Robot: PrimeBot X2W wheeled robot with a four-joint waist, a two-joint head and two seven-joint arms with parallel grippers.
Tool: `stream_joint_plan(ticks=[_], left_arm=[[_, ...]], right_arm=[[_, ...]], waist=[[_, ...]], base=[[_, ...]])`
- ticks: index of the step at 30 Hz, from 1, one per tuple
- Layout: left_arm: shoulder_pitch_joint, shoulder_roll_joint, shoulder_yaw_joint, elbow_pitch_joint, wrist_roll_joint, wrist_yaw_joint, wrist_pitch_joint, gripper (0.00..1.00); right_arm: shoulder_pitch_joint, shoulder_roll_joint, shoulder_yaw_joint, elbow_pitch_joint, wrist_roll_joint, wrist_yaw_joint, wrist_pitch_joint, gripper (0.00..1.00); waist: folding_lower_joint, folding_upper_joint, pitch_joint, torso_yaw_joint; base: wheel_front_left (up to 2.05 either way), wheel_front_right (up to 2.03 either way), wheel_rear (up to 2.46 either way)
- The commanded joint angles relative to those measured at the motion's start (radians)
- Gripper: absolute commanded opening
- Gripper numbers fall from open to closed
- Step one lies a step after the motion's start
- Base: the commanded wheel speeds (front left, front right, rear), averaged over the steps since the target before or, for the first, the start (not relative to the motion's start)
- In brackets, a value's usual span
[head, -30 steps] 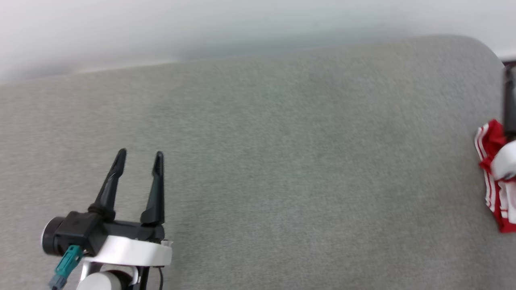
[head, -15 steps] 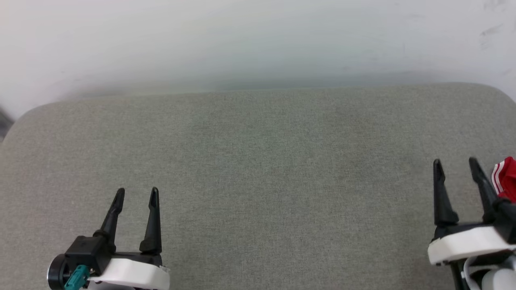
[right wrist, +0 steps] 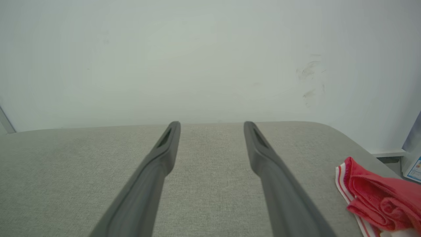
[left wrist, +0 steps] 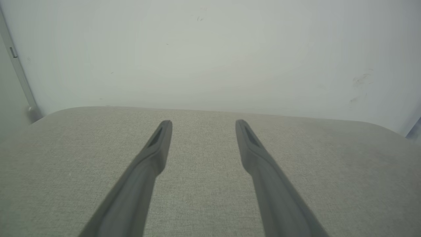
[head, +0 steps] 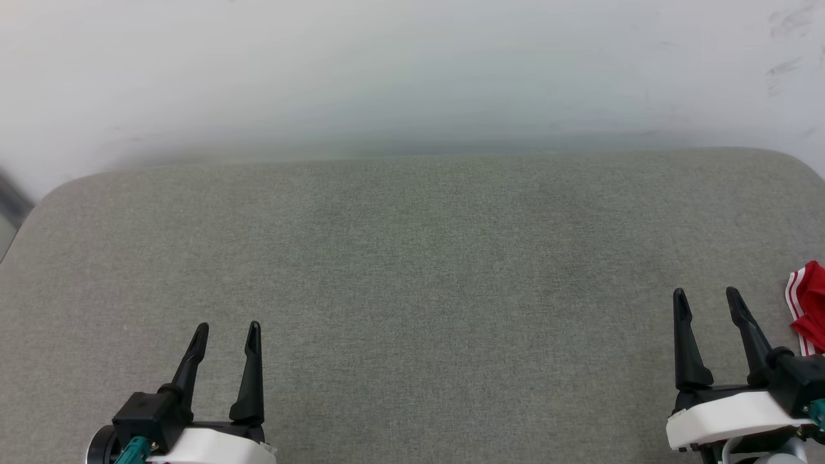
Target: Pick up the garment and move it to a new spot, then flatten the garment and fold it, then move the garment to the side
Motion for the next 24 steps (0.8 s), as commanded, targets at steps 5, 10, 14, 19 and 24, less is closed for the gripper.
stream_joint_plan(ticks=[5,10,14,19,24], left_arm=[[0.008,-0.003,0.005,0.000,0.010,-0.003,-0.002,1.00],[0.014,-0.006,0.011,-0.003,0.011,-0.003,-0.002,1.00],[0.017,-0.008,0.018,-0.002,0.009,-0.004,-0.002,1.00],[0.018,-0.009,0.023,-0.001,0.008,-0.004,-0.002,1.00],[0.015,-0.010,0.024,0.002,0.008,-0.004,-0.002,1.00]], right_arm=[[-0.007,0.005,0.009,0.010,0.017,-0.001,-0.010,1.00],[-0.007,0.005,0.018,0.014,0.022,-0.001,-0.012,1.00],[-0.004,0.005,0.021,0.015,0.024,-0.001,-0.014,1.00],[-0.002,0.005,0.025,0.014,0.027,-0.001,-0.015,1.00],[0.001,0.005,0.027,0.005,0.031,-0.001,-0.014,1.00]], waist=[[0.0001,0.0000,0.000,0.001],[0.0001,0.0000,-0.002,0.000],[0.0001,0.0000,-0.003,-0.001],[0.0001,0.0000,-0.002,-0.003],[0.0001,0.0000,0.000,-0.004]], base=[[0.00,0.00,0.00],[0.00,0.00,0.00],[0.00,0.00,0.00],[0.00,0.00,0.00],[0.00,0.00,0.00]])
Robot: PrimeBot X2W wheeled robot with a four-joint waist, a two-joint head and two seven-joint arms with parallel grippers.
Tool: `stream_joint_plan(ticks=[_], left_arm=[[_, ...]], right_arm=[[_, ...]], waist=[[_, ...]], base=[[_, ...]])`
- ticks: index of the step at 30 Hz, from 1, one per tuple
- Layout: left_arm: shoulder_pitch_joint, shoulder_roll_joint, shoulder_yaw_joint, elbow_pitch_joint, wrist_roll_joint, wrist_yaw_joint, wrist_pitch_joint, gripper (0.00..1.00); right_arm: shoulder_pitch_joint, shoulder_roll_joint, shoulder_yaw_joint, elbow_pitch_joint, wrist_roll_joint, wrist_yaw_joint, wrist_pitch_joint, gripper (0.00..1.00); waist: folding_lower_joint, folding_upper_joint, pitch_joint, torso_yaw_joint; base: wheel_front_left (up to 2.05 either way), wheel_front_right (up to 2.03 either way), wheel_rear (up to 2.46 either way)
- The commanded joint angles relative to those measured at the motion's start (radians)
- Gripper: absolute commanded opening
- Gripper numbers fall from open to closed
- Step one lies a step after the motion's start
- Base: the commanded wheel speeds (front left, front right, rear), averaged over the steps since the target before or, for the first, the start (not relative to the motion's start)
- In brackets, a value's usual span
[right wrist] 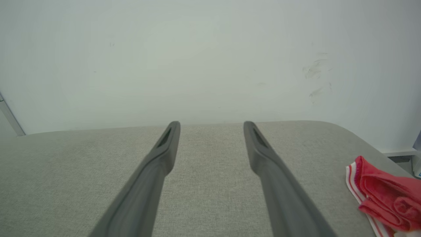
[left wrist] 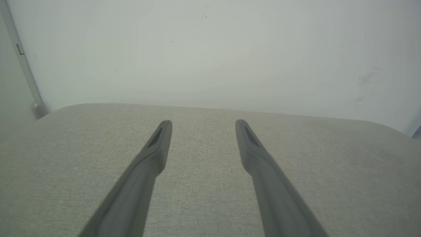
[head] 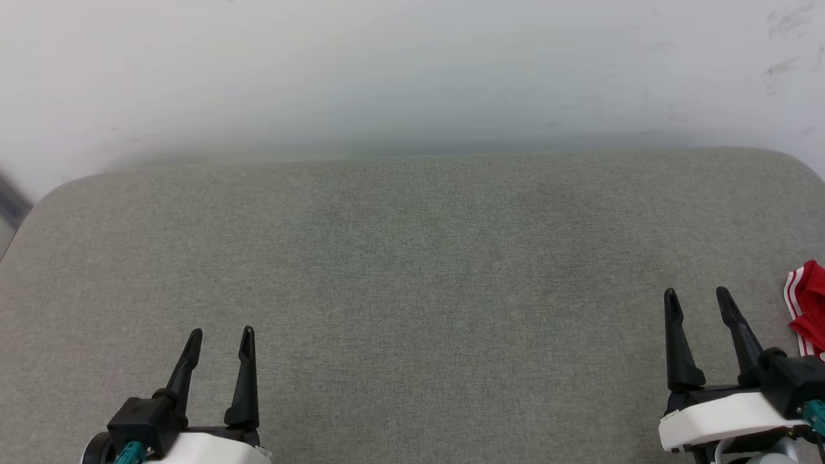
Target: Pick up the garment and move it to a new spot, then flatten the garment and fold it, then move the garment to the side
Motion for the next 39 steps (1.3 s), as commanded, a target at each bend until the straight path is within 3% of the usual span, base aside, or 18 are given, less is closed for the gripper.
stream_joint_plan(ticks=[1,5,6,9,39], left_arm=[[0.002,-0.001,0.003,0.002,-0.002,-0.001,-0.002,1.00],[0.000,-0.002,0.008,-0.001,0.004,-0.001,-0.002,1.00],[0.000,-0.002,0.010,0.000,0.003,0.000,0.000,0.00],[0.006,-0.005,0.008,0.022,-0.010,0.000,0.003,0.00],[-0.064,0.000,0.019,0.080,-0.538,-0.001,0.134,0.00]], right_arm=[[0.003,0.004,0.002,-0.006,0.006,-0.001,-0.003,1.00],[0.006,0.004,0.003,-0.010,0.014,-0.001,-0.003,1.00],[0.000,0.000,0.002,-0.006,0.015,0.000,0.000,0.00],[0.004,0.000,0.000,0.020,0.028,0.000,0.006,0.00],[-0.032,0.001,-0.010,0.056,0.564,0.000,0.141,0.00]], waist=[[0.0000,-0.0001,0.001,0.000],[0.0000,-0.0001,0.003,0.001],[0.0000,-0.0001,0.004,0.001],[0.0000,-0.0001,0.004,0.001],[0.0000,-0.0001,0.001,0.000]], base=[[0.00,0.00,0.00],[0.00,0.00,0.00],[0.00,0.00,0.00],[0.00,0.00,0.00],[0.00,0.00,0.00]])
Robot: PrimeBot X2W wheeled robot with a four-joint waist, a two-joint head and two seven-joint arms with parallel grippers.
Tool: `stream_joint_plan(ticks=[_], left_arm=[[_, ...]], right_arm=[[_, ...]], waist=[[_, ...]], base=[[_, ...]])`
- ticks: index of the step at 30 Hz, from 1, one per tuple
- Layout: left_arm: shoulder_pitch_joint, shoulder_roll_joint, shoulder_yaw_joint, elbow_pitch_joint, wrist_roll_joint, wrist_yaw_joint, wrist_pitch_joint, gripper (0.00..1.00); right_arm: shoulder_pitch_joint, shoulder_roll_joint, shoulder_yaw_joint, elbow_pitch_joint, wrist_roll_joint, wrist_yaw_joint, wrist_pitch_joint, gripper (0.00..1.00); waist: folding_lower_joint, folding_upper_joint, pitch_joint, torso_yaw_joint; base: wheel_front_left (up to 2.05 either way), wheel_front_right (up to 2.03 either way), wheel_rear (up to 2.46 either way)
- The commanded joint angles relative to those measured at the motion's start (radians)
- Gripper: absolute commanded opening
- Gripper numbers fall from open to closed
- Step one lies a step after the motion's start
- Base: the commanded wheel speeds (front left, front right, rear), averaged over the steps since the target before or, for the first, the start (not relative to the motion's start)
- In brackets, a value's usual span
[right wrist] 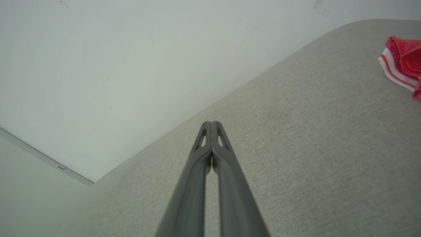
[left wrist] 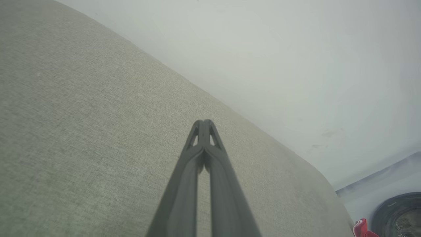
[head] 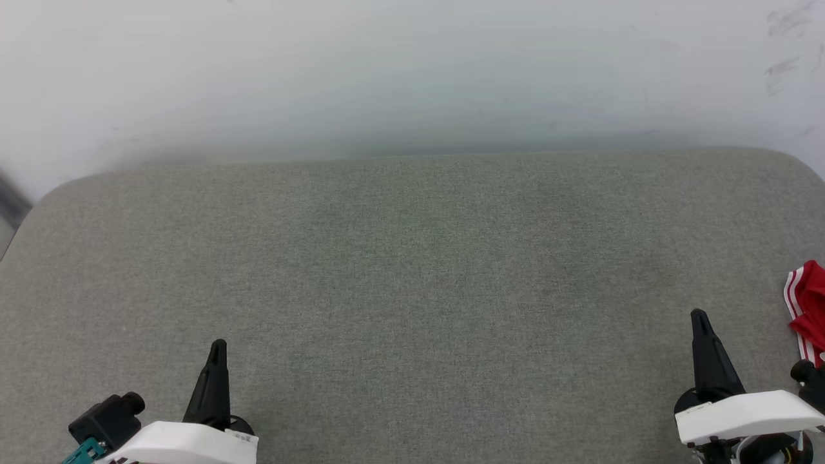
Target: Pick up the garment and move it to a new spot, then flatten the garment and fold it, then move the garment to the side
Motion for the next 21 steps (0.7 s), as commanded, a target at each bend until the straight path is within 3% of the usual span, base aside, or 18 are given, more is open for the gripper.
stream_joint_plan(ticks=[1,21], left_arm=[[-0.030,0.007,0.005,-0.006,-0.041,-0.001,0.009,0.00],[-0.063,0.007,0.012,0.021,-0.288,-0.001,0.073,0.00]], right_arm=[[-0.030,0.001,-0.003,-0.008,0.044,0.000,0.008,0.00],[-0.048,0.001,-0.009,0.011,0.298,0.000,0.073,0.00]], waist=[[0.0000,0.0000,0.000,0.000],[0.0000,0.0000,-0.002,-0.001]], base=[[0.00,0.00,0.00],[0.00,0.00,0.00]])
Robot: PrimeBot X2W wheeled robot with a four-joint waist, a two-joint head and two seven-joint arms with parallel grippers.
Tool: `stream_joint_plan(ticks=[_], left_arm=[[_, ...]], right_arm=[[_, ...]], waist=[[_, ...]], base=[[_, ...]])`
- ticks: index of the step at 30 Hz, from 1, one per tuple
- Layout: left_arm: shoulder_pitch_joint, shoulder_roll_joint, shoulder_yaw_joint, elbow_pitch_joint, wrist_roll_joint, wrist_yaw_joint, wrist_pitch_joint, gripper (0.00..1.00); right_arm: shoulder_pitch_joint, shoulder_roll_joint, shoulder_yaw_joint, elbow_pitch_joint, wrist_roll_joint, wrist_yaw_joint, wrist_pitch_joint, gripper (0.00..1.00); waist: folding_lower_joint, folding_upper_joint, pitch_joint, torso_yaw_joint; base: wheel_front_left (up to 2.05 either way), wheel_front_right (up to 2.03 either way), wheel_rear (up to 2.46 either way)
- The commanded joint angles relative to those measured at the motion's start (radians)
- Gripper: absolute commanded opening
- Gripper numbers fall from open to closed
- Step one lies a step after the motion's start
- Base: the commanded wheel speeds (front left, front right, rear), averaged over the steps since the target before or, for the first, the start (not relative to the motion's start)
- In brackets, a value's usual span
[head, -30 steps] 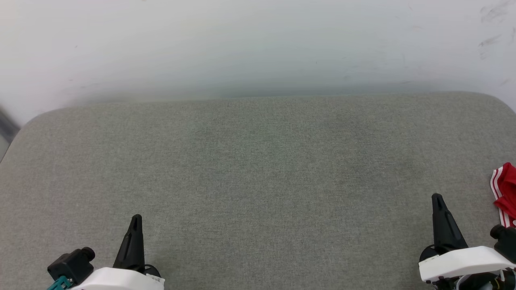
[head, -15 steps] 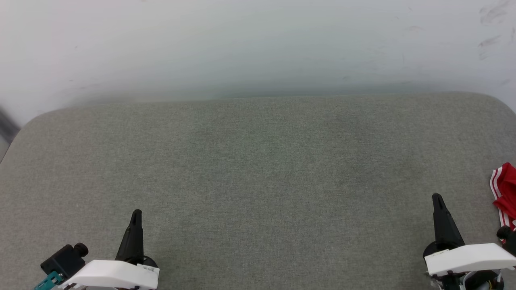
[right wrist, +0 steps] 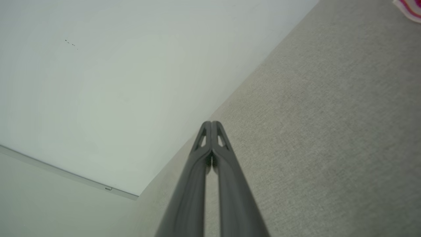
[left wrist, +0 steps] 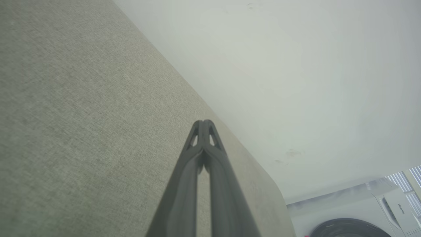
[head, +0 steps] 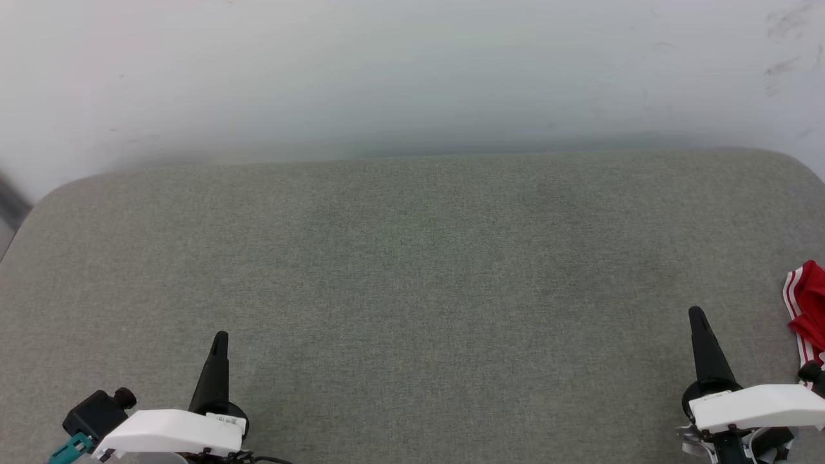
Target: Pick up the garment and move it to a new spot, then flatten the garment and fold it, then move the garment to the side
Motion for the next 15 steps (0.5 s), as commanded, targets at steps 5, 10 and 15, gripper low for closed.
stream_joint_plan(ticks=[5,10,15], left_arm=[[-0.034,0.006,0.007,0.000,-0.081,-0.001,0.022,0.00],[-0.040,0.006,0.009,0.007,-0.136,-0.002,0.036,0.00],[-0.048,0.006,0.011,0.013,-0.187,-0.002,0.050,0.00]], right_arm=[[-0.031,0.001,-0.004,-0.001,0.085,0.000,0.020,0.00],[-0.034,0.001,-0.005,0.003,0.140,0.000,0.035,0.00],[-0.038,0.001,-0.006,0.007,0.194,0.000,0.048,0.00]], waist=[[0.0000,-0.0001,-0.001,0.000],[0.0000,-0.0001,-0.001,0.000],[0.0000,-0.0001,-0.002,-0.001]], base=[[0.00,0.00,0.00],[0.00,0.00,0.00],[0.00,0.00,0.00]])
